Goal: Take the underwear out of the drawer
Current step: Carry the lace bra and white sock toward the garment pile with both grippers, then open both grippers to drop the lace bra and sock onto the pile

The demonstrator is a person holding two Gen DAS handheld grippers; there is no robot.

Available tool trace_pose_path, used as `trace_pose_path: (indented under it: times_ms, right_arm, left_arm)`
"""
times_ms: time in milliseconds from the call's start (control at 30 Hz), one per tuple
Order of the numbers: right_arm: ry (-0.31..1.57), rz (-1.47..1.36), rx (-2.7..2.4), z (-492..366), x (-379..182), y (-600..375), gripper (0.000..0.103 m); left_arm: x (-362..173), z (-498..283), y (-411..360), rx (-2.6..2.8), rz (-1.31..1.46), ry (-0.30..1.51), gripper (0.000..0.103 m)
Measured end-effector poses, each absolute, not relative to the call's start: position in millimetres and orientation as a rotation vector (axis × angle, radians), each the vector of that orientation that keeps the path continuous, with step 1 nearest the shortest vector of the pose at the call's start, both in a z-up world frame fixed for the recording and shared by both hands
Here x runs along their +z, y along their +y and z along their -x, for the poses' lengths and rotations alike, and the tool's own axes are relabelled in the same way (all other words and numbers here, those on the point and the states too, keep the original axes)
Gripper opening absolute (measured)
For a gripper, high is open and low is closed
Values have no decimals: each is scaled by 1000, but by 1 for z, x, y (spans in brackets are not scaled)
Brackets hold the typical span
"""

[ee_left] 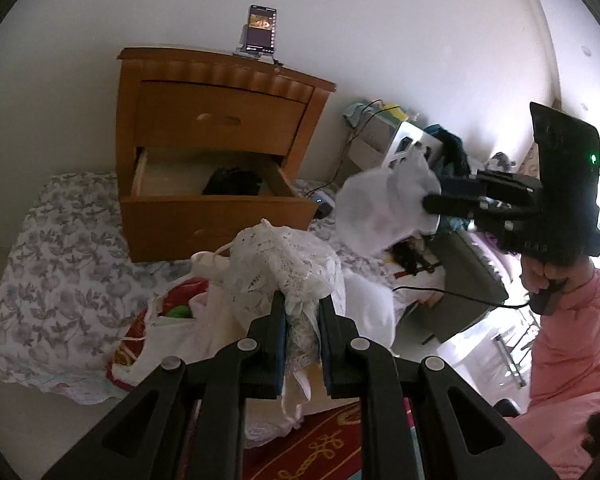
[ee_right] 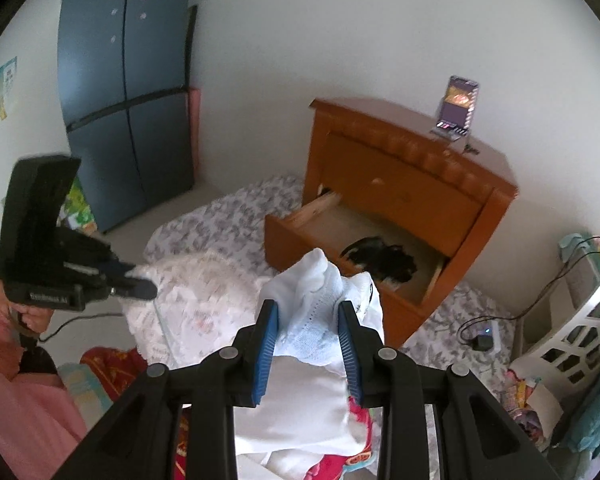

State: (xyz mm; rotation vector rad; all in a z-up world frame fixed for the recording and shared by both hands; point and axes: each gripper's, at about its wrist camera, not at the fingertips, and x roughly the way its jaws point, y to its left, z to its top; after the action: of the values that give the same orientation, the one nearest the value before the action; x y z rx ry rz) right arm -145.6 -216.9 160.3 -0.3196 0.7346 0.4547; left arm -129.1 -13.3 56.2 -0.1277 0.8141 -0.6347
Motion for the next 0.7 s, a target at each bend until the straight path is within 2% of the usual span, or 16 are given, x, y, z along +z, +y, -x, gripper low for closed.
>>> trace_pose_path:
  times_ms: [700]
  right_arm:
    - [944, 472, 643, 178, 52, -158, 34]
  left_arm:
    - [-17, 137, 14, -524, 168, 1035, 17]
